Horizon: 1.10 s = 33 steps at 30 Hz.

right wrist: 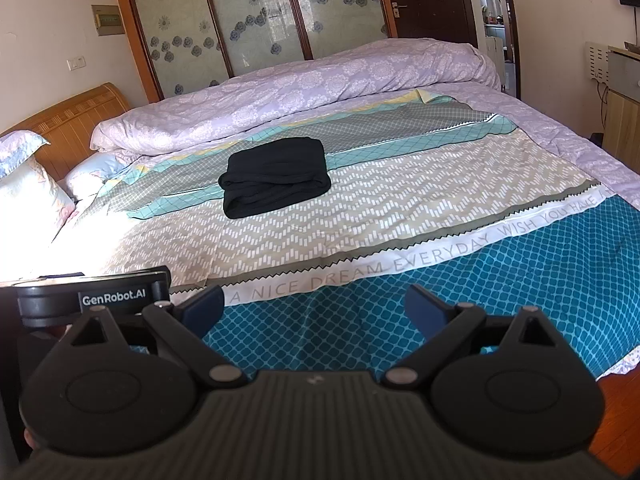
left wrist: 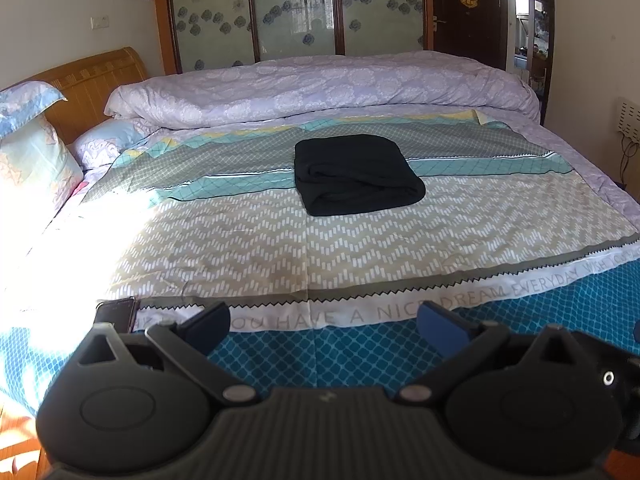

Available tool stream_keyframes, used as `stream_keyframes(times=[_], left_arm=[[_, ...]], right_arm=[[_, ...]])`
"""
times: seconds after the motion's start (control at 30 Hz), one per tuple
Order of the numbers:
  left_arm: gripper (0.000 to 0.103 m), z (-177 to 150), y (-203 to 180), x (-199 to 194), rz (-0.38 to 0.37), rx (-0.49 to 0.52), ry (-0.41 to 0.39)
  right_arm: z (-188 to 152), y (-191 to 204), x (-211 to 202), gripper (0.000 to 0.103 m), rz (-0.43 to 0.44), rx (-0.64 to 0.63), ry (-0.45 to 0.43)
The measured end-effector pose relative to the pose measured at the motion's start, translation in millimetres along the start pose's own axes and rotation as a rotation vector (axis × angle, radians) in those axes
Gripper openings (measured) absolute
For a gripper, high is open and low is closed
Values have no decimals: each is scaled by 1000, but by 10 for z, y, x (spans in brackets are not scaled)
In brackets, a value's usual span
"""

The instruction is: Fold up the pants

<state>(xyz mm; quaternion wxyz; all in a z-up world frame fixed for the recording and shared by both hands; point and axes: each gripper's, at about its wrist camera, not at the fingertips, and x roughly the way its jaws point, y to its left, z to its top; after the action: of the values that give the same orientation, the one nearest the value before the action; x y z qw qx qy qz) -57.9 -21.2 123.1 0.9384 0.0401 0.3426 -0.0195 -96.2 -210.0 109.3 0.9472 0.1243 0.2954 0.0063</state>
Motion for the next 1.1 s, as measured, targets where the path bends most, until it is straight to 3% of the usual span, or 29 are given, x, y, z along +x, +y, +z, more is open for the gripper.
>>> stream_keyframes(times=[1.1], left_arm=[[103,2,49,68,20,-8,36]], right_arm=[[-4,25,6,98,0,-10,4]])
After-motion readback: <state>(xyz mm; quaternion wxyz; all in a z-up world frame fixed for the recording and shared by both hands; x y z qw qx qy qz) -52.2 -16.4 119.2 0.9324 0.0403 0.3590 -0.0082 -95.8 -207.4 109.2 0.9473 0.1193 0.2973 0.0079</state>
